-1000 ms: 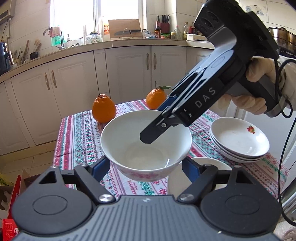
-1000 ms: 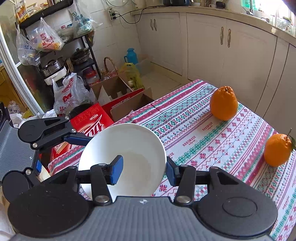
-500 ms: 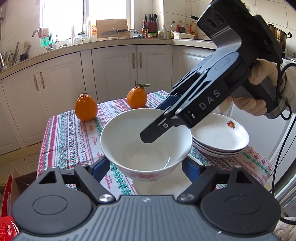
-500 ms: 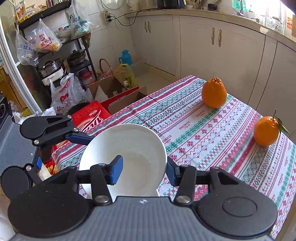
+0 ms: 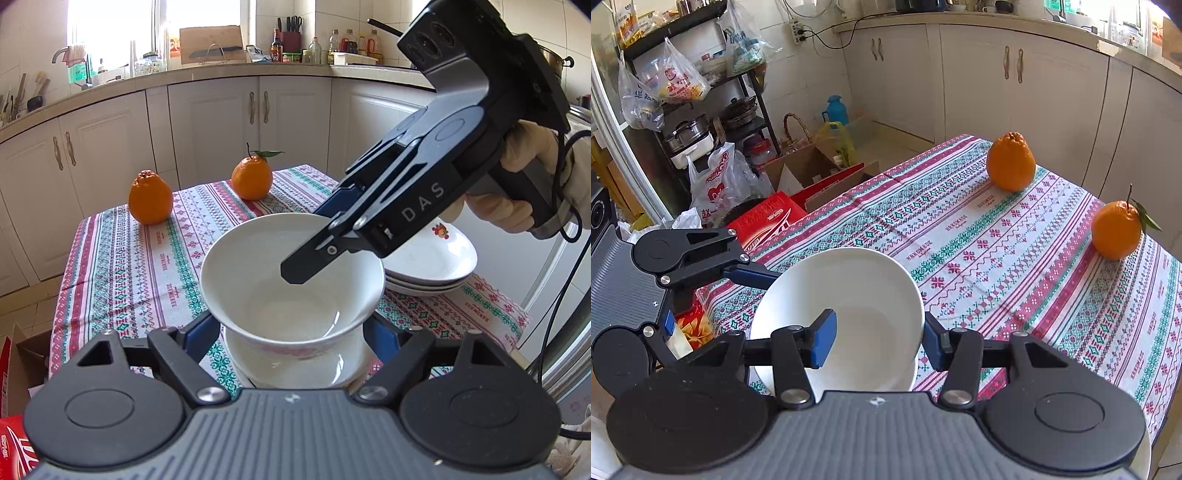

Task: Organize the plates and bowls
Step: 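Carry the nested bowls with the right gripper into the pink-flowered bowl, then open the right gripper and bring both grippers to opposite sides of the bowl stack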

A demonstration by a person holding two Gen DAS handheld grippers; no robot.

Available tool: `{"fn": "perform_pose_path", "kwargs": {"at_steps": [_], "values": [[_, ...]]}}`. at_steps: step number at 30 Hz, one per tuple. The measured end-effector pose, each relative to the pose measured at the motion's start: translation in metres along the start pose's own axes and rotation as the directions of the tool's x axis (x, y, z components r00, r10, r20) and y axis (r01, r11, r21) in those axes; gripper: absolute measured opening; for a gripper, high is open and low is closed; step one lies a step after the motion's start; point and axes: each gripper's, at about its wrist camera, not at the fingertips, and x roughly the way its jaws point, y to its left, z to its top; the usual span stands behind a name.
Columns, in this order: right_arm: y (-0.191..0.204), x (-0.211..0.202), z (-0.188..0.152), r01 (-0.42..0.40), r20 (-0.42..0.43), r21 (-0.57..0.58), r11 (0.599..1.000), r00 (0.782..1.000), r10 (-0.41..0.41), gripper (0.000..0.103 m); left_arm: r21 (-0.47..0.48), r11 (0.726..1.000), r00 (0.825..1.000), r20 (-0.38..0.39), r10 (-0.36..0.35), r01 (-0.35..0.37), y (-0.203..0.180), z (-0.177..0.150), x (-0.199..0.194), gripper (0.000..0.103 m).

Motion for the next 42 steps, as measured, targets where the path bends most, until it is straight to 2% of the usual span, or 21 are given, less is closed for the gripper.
{"fn": "perform_pose_path", "kwargs": {"at_steps": [15,33,38,42], "values": [[-0.002,0.008,-0.011,-0.015,-0.016,0.021,1.0,1.0,0.015,0.055,-0.02,1.0,0.999,-0.039,-0.017,0.016,-0.002,-0.007,0.005,0.084],[-0.003,0.015,-0.015,-0.017,-0.024,0.029,0.999,1.0,0.017,0.056,-0.029,0.999,0.999,-0.049,-0.023,0.021,0.0,-0.008,0.006,0.084],[-0.001,0.019,-0.018,-0.008,-0.032,0.02,1.0,0.999,0.009,0.058,-0.022,1.0,0.999,-0.048,-0.022,0.021,0.0,-0.008,0.006,0.085],[0.0,0.021,-0.02,-0.006,-0.038,0.014,1.0,0.999,0.007,0.061,-0.035,0.999,0.998,-0.056,-0.031,0.029,0.002,-0.008,0.007,0.089]]}}
